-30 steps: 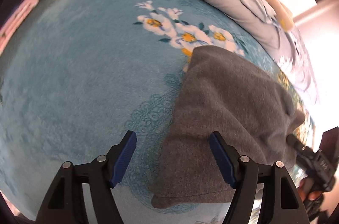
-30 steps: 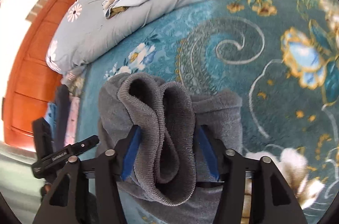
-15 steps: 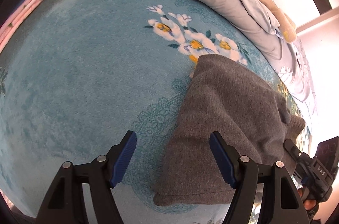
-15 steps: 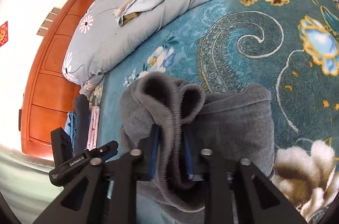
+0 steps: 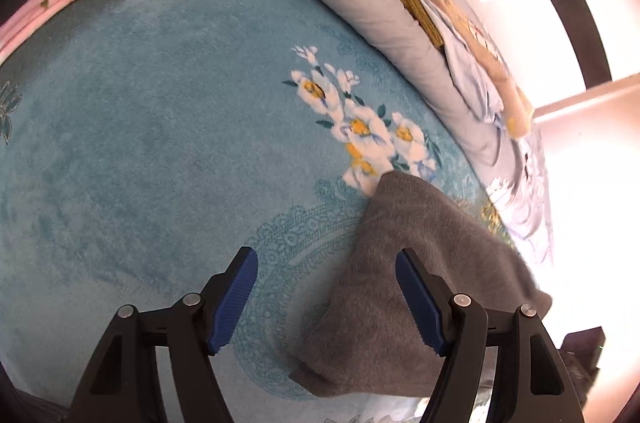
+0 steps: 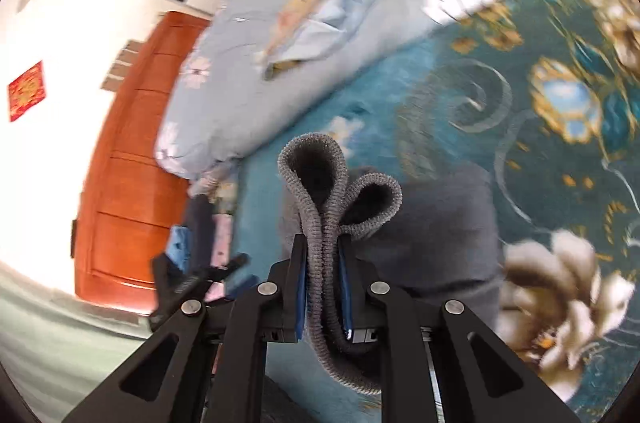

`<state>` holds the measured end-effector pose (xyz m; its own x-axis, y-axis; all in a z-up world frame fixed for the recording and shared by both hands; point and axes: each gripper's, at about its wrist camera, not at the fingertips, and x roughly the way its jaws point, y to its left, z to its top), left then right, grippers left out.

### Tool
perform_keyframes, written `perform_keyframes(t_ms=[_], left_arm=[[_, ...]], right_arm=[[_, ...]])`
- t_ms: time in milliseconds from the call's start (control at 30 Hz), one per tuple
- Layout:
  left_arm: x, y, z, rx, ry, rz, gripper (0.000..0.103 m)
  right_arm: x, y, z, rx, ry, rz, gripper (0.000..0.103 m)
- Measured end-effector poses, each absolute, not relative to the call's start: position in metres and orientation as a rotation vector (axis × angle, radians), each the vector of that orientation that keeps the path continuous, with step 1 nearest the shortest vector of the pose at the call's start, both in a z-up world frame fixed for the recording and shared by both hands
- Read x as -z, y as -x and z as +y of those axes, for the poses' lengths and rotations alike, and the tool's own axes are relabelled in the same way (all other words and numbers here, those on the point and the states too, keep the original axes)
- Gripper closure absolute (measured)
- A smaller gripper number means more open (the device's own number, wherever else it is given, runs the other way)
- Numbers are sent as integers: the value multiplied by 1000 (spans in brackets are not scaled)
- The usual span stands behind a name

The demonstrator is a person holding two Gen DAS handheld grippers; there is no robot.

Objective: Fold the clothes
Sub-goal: 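Hold the cuff end with the right tool while the left tool smooths the bundle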

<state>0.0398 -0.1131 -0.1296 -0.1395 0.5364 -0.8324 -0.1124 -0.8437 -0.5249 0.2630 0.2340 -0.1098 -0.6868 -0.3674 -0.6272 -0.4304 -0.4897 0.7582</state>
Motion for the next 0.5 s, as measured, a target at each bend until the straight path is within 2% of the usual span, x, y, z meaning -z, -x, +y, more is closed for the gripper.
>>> perform_keyframes(t_ms=[200,333,400,500], left_arm=[[128,-59,-81,-2051,1676,-173,28],[147,-66,-58,-2054,1748,83,28],[153,-69,-55,-2052,1769,144,28],[157,-69,-58,-2056,1797,162,28]], right_arm=[[151,-277,244,-2246,1230,1607,87],[158,-276,252,-2216,1262,1515,85],[161,-276,254,-2215,1270,1501,85],[161,-274,256,-2218,1300,1454,77]])
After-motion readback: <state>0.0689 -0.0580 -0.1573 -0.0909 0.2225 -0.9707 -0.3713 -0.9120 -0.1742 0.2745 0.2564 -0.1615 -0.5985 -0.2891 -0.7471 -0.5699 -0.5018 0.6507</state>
